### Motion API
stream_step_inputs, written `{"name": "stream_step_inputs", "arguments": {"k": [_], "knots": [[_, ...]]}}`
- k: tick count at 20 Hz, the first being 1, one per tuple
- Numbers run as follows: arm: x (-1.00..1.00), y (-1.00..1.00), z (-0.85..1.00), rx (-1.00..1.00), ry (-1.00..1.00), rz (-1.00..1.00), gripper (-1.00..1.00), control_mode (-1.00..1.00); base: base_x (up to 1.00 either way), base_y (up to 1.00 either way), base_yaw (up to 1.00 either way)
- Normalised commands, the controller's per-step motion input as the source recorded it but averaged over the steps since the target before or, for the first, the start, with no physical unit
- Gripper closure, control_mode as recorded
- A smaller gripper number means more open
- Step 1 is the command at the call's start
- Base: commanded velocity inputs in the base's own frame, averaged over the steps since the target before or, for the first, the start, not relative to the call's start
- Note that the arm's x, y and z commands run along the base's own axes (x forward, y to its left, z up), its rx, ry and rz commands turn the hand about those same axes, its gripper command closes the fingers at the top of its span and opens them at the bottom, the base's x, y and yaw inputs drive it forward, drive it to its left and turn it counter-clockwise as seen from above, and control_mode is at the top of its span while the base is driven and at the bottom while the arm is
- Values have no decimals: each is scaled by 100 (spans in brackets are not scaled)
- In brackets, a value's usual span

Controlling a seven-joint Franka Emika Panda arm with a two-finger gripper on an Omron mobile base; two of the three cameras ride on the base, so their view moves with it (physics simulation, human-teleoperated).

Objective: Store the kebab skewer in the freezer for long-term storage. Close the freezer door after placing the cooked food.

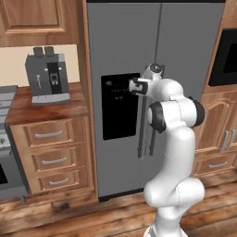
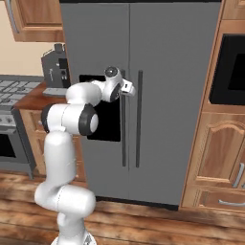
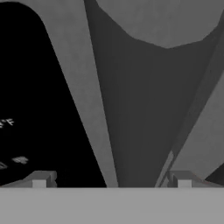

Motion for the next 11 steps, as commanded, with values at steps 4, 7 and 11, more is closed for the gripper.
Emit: {"name": "stream_step_inputs", "arguments": {"k": [4,7,11], "knots": [[65,-14,6,0,0,8,-100,-100,0,0,0],[58,-14,3,0,1,6,-100,-100,0,0,0],[16,0,0,-1,0,0,-100,-100,0,0,0]]}}
